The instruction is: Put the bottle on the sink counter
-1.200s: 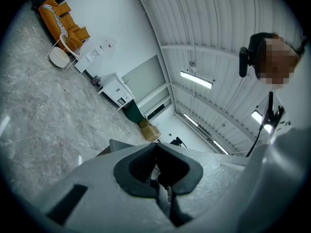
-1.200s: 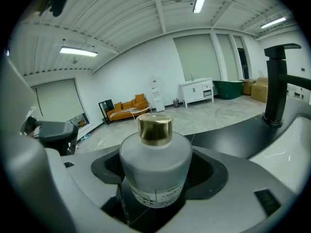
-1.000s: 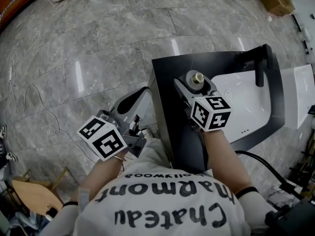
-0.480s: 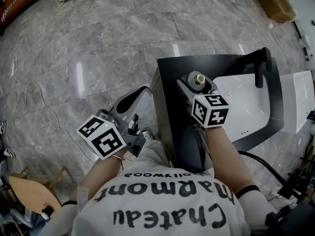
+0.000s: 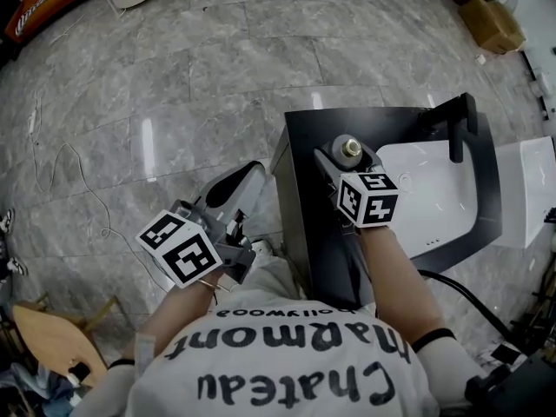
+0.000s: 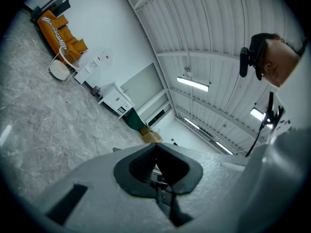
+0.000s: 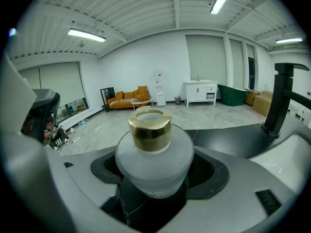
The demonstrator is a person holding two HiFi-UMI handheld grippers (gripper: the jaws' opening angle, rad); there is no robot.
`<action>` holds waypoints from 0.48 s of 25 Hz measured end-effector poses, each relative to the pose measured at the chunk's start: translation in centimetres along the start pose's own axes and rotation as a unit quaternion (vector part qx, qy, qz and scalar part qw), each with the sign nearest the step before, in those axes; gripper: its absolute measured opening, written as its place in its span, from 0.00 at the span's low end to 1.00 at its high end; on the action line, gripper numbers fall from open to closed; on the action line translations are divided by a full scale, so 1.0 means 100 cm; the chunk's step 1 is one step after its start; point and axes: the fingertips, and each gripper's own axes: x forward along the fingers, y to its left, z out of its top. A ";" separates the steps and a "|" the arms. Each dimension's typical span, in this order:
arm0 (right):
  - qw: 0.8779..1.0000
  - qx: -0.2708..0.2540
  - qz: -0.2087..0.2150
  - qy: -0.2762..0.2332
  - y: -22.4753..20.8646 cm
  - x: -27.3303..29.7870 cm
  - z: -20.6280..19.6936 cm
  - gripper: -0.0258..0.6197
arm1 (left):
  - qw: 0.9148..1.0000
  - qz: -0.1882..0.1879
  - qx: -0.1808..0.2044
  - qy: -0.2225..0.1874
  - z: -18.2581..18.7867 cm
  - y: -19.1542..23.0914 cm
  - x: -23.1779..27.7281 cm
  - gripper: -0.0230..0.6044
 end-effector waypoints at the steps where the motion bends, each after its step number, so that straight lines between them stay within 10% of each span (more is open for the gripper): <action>1: 1.000 -0.007 -0.002 0.001 0.001 0.001 -0.001 0.57 | 1.000 0.002 0.002 -0.001 0.001 0.000 -0.002 0.06; 12: 1.000 -0.027 -0.005 0.007 0.003 0.003 -0.005 0.57 | 0.999 0.022 0.018 -0.018 0.010 -0.004 -0.028 0.06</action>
